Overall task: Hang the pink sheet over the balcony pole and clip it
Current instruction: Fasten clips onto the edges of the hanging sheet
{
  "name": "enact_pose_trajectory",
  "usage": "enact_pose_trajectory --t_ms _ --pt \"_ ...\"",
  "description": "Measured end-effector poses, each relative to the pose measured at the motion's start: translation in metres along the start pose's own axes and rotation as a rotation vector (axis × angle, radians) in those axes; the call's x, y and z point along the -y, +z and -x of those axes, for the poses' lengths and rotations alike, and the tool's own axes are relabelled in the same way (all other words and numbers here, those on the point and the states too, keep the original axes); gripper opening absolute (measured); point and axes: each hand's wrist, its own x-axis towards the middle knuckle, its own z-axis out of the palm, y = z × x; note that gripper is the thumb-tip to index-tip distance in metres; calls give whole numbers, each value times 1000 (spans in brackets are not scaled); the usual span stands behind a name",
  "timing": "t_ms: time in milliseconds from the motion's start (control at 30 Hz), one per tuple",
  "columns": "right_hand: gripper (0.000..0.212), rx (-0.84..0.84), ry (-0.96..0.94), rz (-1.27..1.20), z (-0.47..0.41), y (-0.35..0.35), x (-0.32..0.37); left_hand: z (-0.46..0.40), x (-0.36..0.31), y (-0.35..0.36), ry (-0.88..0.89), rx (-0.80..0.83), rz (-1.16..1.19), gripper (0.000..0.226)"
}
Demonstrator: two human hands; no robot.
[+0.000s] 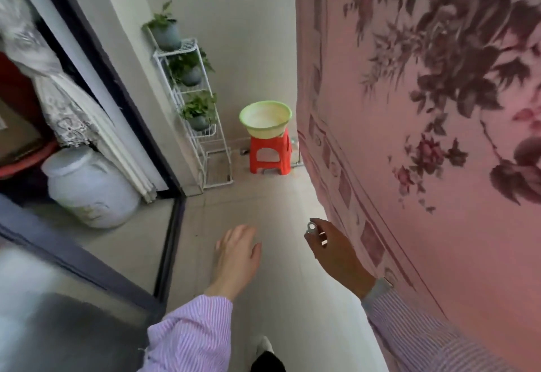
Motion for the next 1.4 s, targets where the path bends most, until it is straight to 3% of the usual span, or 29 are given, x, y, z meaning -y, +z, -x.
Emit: enact_pose_trajectory --t_ms 300,400,467,633,800,1033,1267,1400 --pt "9 -93 -48 7 -293 50 51 -289 99 -19 28 -41 158 39" --pt "20 -149 -72 27 -375 50 79 -387 114 -36 70 -45 203 38" --pt "15 -173 -89 67 -424 47 89 -452 118 -41 73 -30 241 37" --pt "25 -255 -50 169 -560 44 87 -607 121 -32 100 -11 303 35" --pt "27 -321 -7 100 -701 52 77 -746 122 -12 151 3 314 37" --pt "31 -461 18 95 -887 31 83 -957 102 -17 208 36 479 32" --pt "38 -622 -23 312 -993 6 90 -1116 35 11 405 127 659 26" --pt "38 -739 16 437 -1035 -3 92 -1189 -16 17 554 212 840 37"
